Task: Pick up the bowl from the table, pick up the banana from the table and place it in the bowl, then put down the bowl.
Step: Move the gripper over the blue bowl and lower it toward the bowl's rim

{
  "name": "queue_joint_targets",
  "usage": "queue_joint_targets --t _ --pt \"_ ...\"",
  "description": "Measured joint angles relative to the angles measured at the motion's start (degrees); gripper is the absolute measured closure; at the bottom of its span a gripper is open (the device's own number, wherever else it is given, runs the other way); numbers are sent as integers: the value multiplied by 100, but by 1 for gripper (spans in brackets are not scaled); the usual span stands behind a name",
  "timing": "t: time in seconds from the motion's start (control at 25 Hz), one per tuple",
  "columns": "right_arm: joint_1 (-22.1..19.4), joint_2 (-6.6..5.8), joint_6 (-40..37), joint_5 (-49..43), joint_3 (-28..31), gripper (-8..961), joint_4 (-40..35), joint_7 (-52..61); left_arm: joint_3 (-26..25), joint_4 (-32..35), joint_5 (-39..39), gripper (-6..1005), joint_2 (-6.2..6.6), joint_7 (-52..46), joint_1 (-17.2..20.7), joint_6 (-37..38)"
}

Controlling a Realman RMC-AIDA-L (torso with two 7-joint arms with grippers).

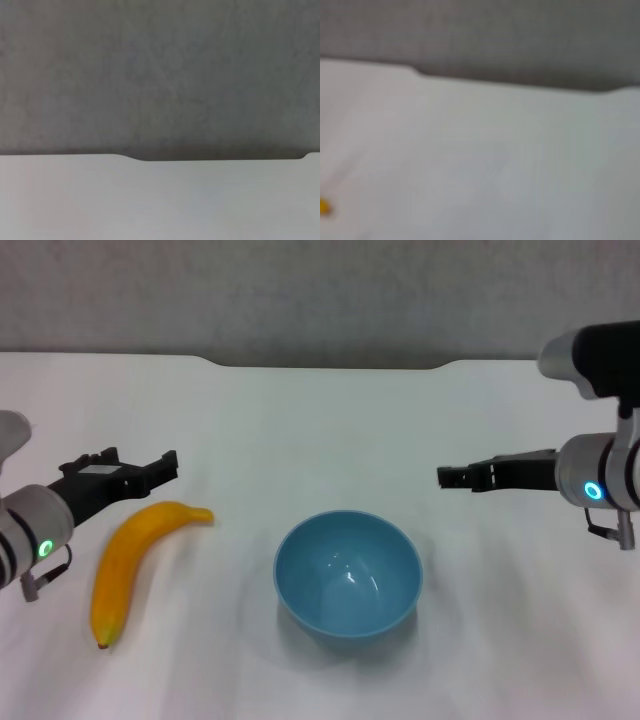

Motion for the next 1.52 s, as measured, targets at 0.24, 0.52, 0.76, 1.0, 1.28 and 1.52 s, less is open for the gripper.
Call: queue_joint_targets --t 0.24,0.52,0.76,1.0,1.28,1.52 --pt "1044 21 724 1082 652 73 -1447 -1071 1 124 4 93 -115 166 -119 0" --pt "1610 45 886 1391 642 74 -2448 -1311 1 129 4 93 -139 222 -169 3" --pt "1868 70 906 1816 574 86 -3053 -1637 2 129 -4 94 -148 224 -188 -15" --pt "1952 85 719 2014 273 104 -3361 -1721 2 129 -5 94 -188 225 -203 -25" --pt "2014 85 558 2071 90 120 -3430 -1724 2 129 0 94 -201 224 -203 -20" --pt "1979 113 127 2231 -361 310 -3437 -1696 -3 154 -25 94 -204 225 -212 5"
